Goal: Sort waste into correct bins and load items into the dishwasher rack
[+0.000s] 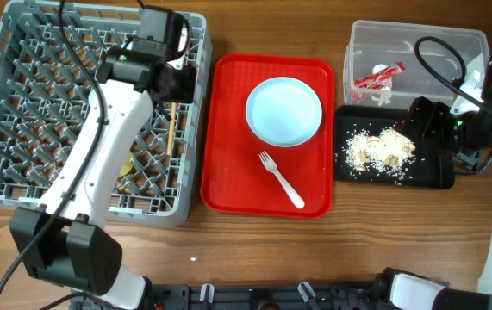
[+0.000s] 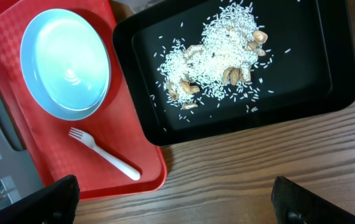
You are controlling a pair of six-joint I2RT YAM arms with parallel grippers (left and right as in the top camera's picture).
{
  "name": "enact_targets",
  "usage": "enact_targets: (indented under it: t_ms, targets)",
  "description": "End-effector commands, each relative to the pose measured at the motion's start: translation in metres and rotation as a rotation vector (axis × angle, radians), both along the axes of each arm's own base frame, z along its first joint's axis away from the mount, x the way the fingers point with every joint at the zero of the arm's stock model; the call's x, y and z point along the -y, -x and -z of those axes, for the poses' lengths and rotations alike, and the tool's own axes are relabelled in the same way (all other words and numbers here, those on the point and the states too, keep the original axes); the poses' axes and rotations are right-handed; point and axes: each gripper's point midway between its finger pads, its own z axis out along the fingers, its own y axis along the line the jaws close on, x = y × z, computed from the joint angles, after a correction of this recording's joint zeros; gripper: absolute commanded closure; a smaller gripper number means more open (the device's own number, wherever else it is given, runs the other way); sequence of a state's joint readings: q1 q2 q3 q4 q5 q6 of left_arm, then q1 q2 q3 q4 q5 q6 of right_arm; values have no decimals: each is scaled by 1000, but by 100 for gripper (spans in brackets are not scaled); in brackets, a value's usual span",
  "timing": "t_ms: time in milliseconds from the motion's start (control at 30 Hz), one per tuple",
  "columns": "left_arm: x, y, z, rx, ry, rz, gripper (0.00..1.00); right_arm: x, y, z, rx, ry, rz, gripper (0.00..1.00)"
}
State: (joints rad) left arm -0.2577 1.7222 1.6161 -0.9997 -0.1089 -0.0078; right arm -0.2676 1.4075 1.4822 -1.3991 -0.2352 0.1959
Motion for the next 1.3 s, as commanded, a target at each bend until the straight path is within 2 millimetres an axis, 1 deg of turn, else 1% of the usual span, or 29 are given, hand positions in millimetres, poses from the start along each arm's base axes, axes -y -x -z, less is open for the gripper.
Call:
enact_targets:
  t_ms: [0, 33, 100, 200, 233, 267, 333, 367, 433, 500, 533, 600, 633, 667, 700, 733, 767, 800, 833, 867, 900, 967, 1000, 1067, 1167, 1267]
  targets:
    - [-9, -7, 8, -13, -23, 22, 96, 0, 0, -9, 32, 7, -12, 0]
    - [-3, -8, 18, -40, 3, 37, 96, 0, 0, -9, 32, 7, -12, 0]
    - [-2, -10, 33, -75, -3, 38, 96, 0, 0, -9, 31, 7, -12, 0]
    - [-1, -12, 50, -114, -11, 37, 95, 0, 0, -9, 31, 7, -12, 0]
    - [-1, -12, 54, -124, -14, 38, 88, 0, 0, -9, 31, 7, -12, 0]
    - [-1, -13, 56, -125, -14, 38, 71, 0, 0, -9, 31, 7, -12, 0]
    - [-1, -15, 55, -115, -12, 38, 51, 0, 0, -9, 31, 6, -12, 0]
    - [0, -18, 53, -103, -9, 37, 44, 0, 0, -9, 31, 7, -12, 0]
    - [0, -19, 44, -79, 0, 29, 40, 0, 0, -9, 31, 7, -12, 0]
    - [3, -19, 29, -49, 38, -12, 41, 0, 0, -9, 31, 7, -12, 0]
    - [15, -14, 18, -43, 119, -32, 42, 0, 0, -8, 30, 6, -12, 0]
    - [47, 3, 5, -96, 315, -54, 43, 0, 0, -8, 30, 6, -12, 0]
    - [64, 14, 3, -147, 395, -65, 43, 0, 0, -8, 30, 6, -12, 0]
    - [72, 21, 4, -180, 427, -80, 42, 0, 0, -8, 30, 6, -12, 0]
    - [85, 33, 8, -243, 460, -121, 39, 0, 0, -8, 30, 6, -12, 0]
    - [98, 44, 13, -288, 473, -137, 31, 0, 0, -8, 30, 6, -12, 0]
    - [109, 52, 16, -316, 481, -136, 14, 0, 0, -8, 30, 6, -12, 0]
    - [123, 61, 20, -341, 481, -114, 6, 0, 0, -8, 30, 6, -12, 0]
    - [133, 68, 25, -356, 472, -93, 7, 0, 0, -8, 30, 6, -12, 0]
    - [149, 79, 31, -374, 460, -49, 11, 0, 0, -8, 30, 6, -12, 0]
    - [159, 88, 38, -393, 448, -52, 12, 0, 0, -8, 30, 6, -12, 0]
    - [167, 99, 54, -413, 396, -157, 12, 0, 0, -8, 30, 6, -12, 0]
    - [169, 103, 63, -406, 358, -215, 10, 0, 0, -8, 30, 6, -12, 0]
    - [174, 111, 80, -389, 299, -302, 9, 0, 0, -8, 29, 6, -12, 0]
    - [190, 122, 99, -364, 251, -324, 11, -1, 0, -8, 29, 6, -12, 0]
    - [199, 130, 116, -348, 204, -336, 13, -1, 0, -8, 29, 6, -12, 0]
